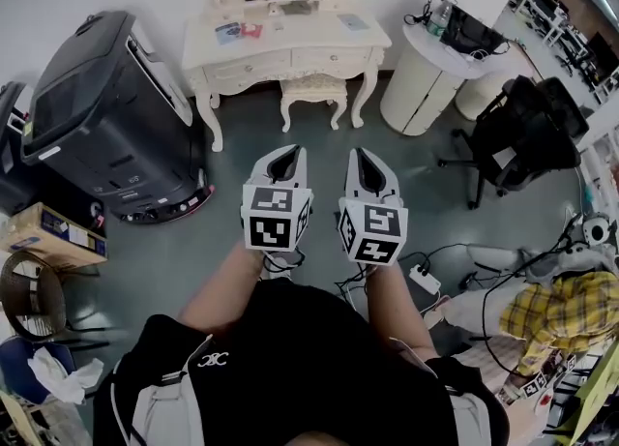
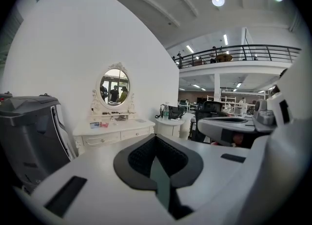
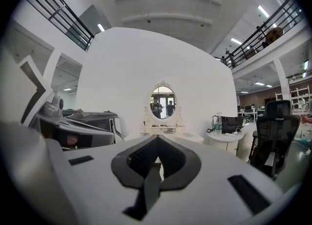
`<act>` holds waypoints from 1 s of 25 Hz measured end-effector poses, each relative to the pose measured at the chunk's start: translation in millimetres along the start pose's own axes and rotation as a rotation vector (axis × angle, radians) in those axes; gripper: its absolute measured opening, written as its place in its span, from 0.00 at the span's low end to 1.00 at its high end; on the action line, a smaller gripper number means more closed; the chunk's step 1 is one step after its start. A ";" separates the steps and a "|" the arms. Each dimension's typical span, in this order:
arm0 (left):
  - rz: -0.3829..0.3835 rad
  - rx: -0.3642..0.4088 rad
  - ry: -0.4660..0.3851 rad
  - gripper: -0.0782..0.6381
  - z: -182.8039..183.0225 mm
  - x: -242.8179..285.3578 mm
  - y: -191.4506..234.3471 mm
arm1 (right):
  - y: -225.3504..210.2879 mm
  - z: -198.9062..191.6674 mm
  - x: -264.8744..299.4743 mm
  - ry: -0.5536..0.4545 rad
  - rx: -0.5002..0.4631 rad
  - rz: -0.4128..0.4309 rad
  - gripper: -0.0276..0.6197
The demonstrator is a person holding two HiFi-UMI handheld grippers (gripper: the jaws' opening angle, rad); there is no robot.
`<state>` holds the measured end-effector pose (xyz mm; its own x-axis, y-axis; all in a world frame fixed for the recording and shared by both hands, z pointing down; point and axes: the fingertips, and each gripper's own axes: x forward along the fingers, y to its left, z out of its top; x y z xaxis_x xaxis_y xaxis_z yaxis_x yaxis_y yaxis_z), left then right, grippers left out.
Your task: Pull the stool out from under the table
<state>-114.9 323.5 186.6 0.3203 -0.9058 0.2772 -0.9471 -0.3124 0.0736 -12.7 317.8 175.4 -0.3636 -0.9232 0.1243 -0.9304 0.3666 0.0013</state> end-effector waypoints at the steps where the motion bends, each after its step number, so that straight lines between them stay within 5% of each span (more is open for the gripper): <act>1: -0.001 -0.006 0.005 0.10 1.0 5.1 6.1 | 0.7 -0.9 8.6 0.010 0.005 0.002 0.05; 25: -0.067 -0.038 0.024 0.10 27.6 104.1 113.9 | 19.5 2.1 147.2 0.053 0.004 -0.049 0.05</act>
<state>-189.0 185.8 197.3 0.3829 -0.8760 0.2933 -0.9238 -0.3607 0.1286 -84.5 188.8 191.7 -0.3151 -0.9324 0.1769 -0.9471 0.3209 0.0042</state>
